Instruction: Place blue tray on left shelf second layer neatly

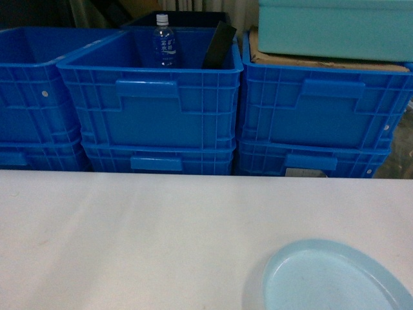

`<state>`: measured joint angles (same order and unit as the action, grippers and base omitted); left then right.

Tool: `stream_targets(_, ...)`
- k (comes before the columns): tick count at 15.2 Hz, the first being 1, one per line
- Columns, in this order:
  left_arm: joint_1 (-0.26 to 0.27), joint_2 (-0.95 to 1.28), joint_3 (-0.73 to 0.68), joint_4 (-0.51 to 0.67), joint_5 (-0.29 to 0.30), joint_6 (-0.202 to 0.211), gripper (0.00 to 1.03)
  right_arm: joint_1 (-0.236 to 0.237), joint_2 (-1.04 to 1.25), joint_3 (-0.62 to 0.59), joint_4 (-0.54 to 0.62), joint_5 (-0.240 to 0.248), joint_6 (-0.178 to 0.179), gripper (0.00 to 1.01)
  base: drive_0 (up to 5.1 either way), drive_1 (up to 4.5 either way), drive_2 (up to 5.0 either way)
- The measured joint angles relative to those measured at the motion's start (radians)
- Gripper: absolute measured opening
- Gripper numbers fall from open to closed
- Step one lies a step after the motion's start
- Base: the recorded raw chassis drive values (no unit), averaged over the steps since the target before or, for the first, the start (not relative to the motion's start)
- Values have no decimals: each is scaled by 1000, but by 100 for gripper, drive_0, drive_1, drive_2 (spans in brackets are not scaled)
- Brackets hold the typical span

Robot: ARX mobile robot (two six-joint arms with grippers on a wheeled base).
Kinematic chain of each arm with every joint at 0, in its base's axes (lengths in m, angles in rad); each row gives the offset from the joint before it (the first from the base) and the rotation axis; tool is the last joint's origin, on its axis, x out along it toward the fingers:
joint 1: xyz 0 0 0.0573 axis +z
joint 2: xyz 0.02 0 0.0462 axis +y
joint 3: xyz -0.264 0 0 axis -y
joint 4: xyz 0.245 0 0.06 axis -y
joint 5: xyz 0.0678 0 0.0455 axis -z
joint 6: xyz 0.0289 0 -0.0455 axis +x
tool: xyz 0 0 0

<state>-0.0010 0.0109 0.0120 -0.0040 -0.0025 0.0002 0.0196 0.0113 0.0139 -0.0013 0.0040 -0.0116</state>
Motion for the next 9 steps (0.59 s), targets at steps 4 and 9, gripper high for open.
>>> stream_targets(4, 0, 0, 0, 0, 0, 0, 98, 0, 0, 0, 0, 0, 0, 98, 0, 0, 0)
stream_targets(9, 0, 0, 0, 0, 0, 0, 98, 0, 0, 0, 0, 0, 0, 98, 0, 0, 0)
